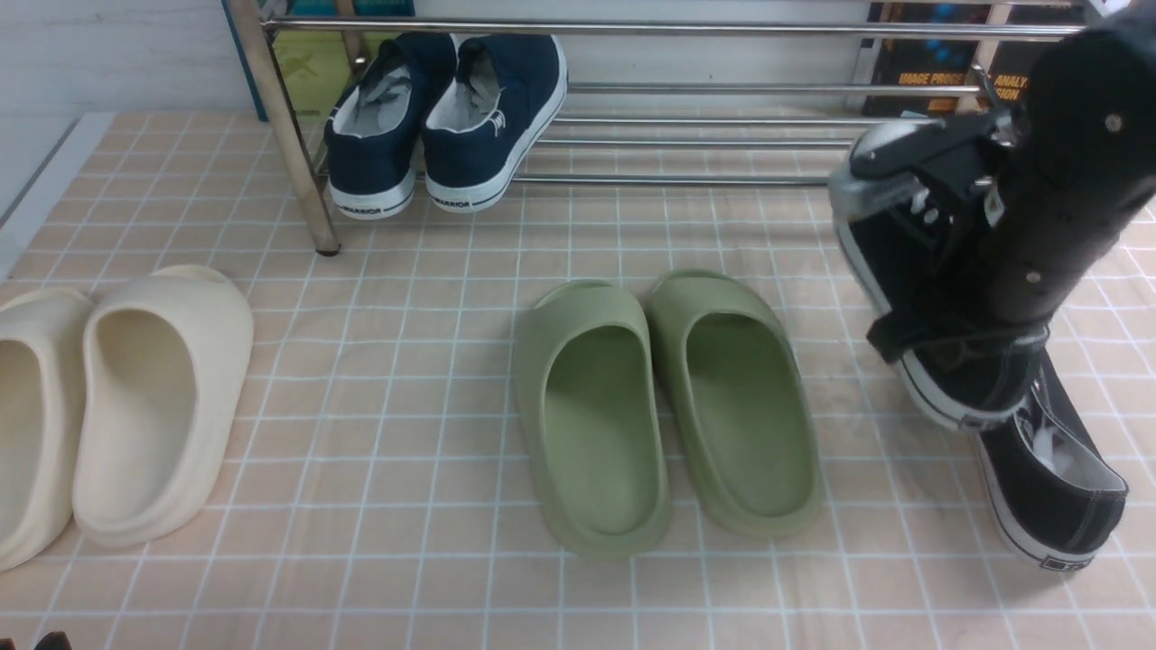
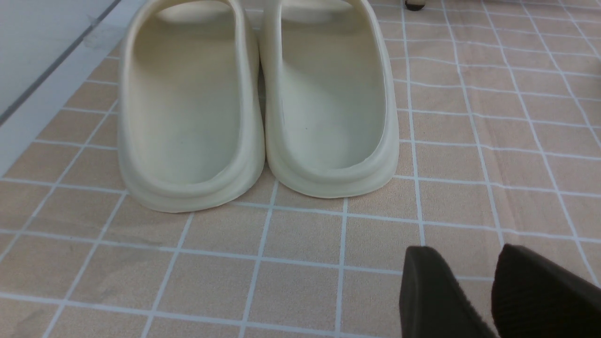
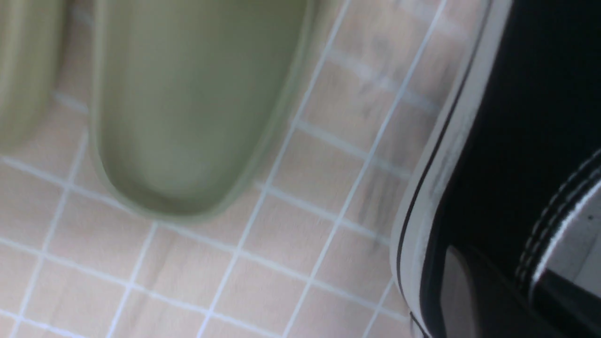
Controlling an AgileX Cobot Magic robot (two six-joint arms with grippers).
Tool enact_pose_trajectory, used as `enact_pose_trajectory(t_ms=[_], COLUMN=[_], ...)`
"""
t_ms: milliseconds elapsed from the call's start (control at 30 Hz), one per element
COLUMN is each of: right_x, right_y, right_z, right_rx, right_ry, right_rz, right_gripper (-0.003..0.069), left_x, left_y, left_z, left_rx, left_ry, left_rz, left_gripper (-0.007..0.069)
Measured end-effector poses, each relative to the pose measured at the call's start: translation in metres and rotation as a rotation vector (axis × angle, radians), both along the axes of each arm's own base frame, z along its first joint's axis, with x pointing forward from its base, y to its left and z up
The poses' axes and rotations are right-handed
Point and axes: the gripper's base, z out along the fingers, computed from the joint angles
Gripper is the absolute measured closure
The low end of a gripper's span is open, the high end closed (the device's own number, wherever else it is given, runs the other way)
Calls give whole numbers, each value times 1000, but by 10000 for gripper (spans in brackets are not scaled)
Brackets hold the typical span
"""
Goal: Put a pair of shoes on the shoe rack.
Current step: Use the right arm to put a shoe into the shoe rack
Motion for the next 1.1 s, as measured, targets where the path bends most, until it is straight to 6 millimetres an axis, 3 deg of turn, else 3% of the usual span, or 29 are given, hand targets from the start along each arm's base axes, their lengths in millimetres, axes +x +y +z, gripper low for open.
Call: enact_pose_trajectory(t_ms=[200, 567, 1100], right_x=[23, 84, 134], right_y=[10, 12, 29], right_z=[12, -7, -12], right_rx=[10, 27, 37], right_ry=[-18, 51, -53], right_rz=[13, 4, 57], right_gripper=[657, 657, 657], left_x=[0, 0, 0], left_y=[0, 0, 0], left_z=[0, 0, 0], left_rx=[1, 1, 1], left_ry=[0, 0, 0], left_rz=[0, 0, 0], left_gripper=[386, 386, 386])
